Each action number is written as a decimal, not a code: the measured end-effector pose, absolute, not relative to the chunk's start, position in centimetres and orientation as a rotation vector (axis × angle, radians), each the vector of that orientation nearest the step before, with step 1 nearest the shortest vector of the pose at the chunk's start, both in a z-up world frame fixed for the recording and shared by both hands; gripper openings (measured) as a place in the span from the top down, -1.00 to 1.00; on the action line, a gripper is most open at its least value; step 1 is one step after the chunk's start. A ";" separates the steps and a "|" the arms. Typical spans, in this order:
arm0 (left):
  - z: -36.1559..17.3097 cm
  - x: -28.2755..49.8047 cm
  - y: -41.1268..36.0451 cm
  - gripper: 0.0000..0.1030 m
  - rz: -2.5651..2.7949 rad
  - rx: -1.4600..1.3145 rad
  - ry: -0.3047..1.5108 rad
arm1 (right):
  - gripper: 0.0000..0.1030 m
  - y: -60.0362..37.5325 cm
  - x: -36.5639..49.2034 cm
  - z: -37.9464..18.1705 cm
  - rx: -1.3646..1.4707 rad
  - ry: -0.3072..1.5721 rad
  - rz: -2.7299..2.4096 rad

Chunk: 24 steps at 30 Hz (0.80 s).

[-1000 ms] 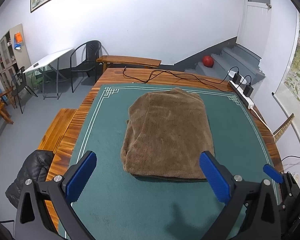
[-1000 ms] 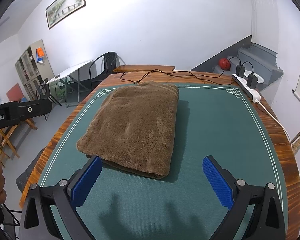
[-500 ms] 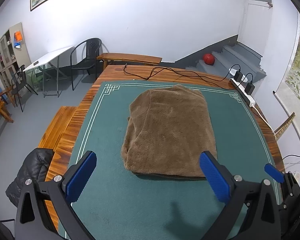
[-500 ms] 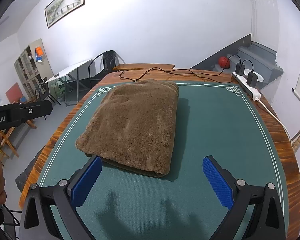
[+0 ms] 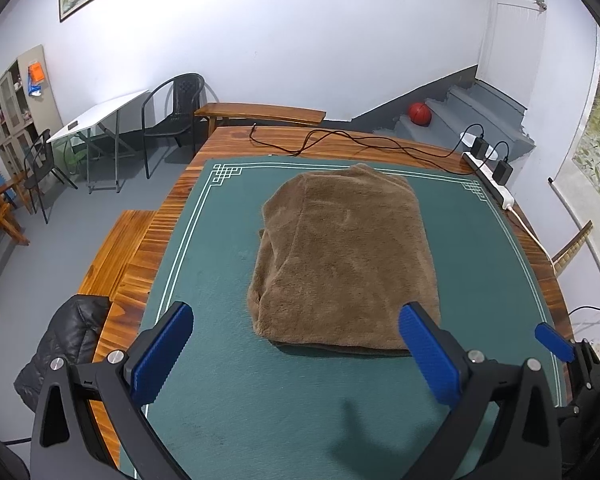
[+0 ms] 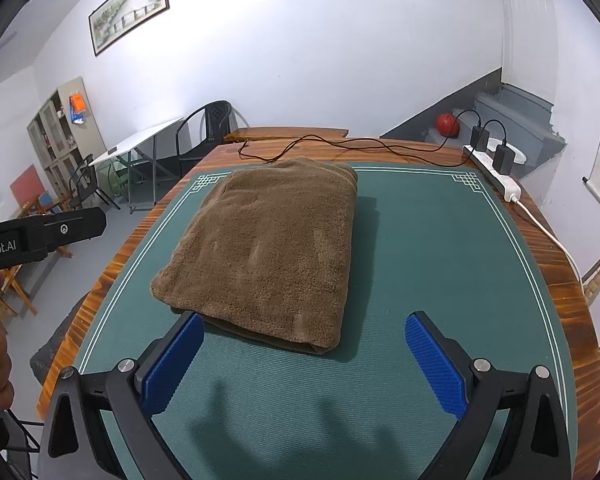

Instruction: Fold clothes

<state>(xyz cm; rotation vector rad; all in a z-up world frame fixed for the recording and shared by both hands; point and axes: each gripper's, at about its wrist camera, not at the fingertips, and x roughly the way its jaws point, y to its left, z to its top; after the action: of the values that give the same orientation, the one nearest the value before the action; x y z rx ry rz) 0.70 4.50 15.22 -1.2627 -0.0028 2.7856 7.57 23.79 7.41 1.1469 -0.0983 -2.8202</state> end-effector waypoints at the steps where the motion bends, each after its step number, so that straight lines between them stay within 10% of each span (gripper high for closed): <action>1: 15.2 0.7 4.5 -1.00 2.786 -1.264 -0.004 | -0.99 23.8 7.6 7.4 1.147 -0.098 -2.820; 24: 15.0 0.8 4.2 -1.00 2.776 -1.213 0.037 | -0.99 23.2 7.7 7.1 1.166 -0.093 -2.825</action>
<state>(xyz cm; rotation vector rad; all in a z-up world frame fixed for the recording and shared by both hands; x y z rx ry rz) 0.81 4.20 14.98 -1.2127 0.0371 2.7759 7.73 23.15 7.06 1.1655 -0.0934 -2.8251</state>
